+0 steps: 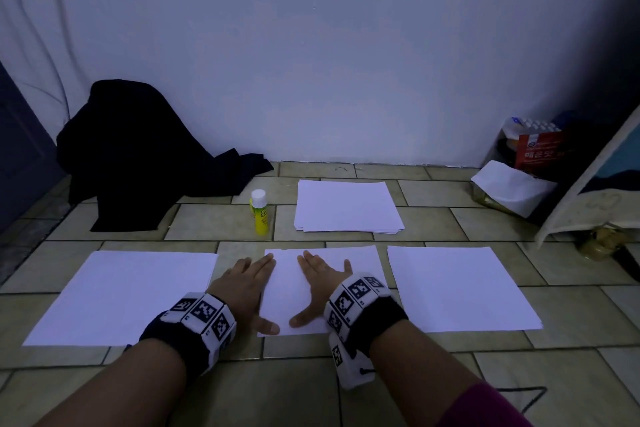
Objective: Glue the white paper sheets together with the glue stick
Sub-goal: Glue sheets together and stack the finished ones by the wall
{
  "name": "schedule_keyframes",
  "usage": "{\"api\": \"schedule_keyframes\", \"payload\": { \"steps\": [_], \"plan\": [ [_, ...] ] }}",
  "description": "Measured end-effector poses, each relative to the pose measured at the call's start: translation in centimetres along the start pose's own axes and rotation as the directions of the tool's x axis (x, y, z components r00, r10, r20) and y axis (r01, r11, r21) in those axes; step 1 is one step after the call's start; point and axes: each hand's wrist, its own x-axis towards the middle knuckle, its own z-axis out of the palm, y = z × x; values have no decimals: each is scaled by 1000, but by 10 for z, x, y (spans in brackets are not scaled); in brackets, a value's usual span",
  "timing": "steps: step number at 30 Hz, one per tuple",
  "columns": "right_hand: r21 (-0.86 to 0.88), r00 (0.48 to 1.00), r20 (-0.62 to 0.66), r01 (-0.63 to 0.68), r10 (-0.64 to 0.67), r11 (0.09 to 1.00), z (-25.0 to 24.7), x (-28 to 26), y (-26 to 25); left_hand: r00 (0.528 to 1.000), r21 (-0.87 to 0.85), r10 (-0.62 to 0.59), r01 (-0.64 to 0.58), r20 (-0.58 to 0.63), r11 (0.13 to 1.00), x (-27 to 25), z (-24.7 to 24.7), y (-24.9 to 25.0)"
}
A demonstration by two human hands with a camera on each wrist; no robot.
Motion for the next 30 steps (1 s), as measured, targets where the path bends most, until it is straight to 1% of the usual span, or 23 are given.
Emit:
{"api": "schedule_keyframes", "payload": {
  "steps": [4,8,10,14,16,18,21,24,27,30],
  "plan": [
    [35,999,-15,-52,53,998,2,-3,14,1000,11,-1,1,11,1000,1,0,-1],
    [32,987,-6,-160,160,987,2,-12,38,1000,-3,4,-4,19,1000,1,-1,-3],
    [20,981,-7,-193,193,981,2,-15,44,1000,-8,6,-6,18,1000,1,0,-3],
    [1,975,-15,-221,221,975,2,-15,41,1000,28,14,-14,5,1000,2,-2,-3],
    [23,969,-19,-246,247,969,1,-17,39,1000,89,18,-17,-7,996,1,-4,-5],
    [55,961,-25,-274,276,960,2,-19,41,1000,127,23,-25,14,992,2,-4,-10],
    [76,949,-20,-312,314,947,3,-17,43,999,88,22,-25,35,996,1,-3,-14],
    [98,948,-27,-312,316,945,-4,-20,43,999,53,21,-22,31,998,-2,-5,-13],
    [160,946,-77,-301,316,940,-12,-23,41,999,117,-3,7,-37,993,-4,-16,-8],
    [102,942,-147,-290,303,951,-15,-28,31,984,287,2,50,-177,957,-4,-26,6]
  ]
}}
